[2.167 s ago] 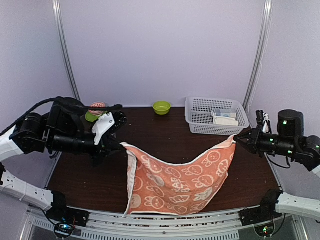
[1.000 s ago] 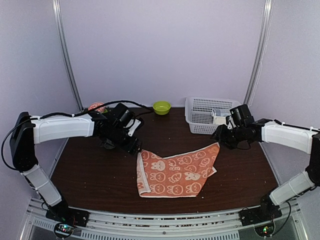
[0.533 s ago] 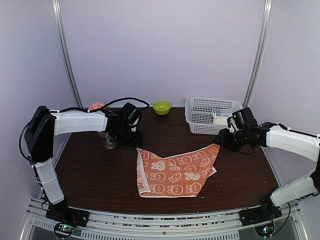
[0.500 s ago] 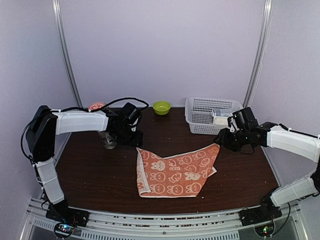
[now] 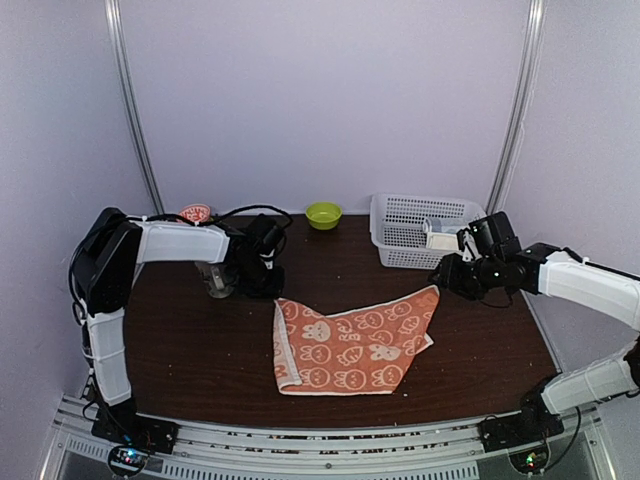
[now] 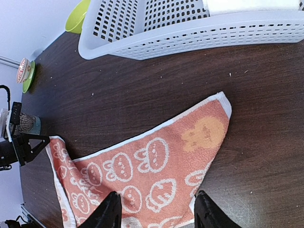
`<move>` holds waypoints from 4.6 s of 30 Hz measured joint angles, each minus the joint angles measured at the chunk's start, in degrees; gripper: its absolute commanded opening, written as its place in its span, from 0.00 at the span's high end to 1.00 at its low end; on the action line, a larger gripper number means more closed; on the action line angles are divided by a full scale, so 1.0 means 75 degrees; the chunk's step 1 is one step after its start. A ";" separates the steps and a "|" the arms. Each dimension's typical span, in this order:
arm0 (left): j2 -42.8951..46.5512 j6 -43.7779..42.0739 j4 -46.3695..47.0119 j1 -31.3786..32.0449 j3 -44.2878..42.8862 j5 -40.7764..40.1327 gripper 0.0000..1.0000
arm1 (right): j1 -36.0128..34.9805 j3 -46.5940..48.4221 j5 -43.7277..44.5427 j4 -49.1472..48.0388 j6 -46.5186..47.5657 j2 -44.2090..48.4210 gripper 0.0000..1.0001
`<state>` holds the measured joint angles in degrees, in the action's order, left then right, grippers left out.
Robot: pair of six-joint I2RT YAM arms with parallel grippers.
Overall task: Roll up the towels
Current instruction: Pick up the towel from the center of the board, then flatten out the towel at the center of the board.
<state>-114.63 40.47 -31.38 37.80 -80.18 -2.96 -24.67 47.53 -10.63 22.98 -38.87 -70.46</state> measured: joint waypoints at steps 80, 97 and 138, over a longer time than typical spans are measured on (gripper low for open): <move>0.4427 -0.2361 0.1285 0.1533 0.3279 -0.0248 1.00 | 0.0233 0.0810 0.2209 0.0845 -0.1067 -0.2253 1.00; 0.8530 -0.3558 0.0516 0.3701 0.4025 -0.0405 1.00 | -0.0565 0.0114 0.0172 0.1982 0.0702 0.5342 1.00; 0.5013 -0.4709 0.4992 0.1148 0.4829 -0.1244 1.00 | 0.0038 -0.1212 0.2483 -0.1504 -0.0189 0.0539 1.00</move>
<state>-77.03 5.15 6.07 46.41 -43.97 -12.29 -24.38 38.44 7.99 11.70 -40.29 -66.41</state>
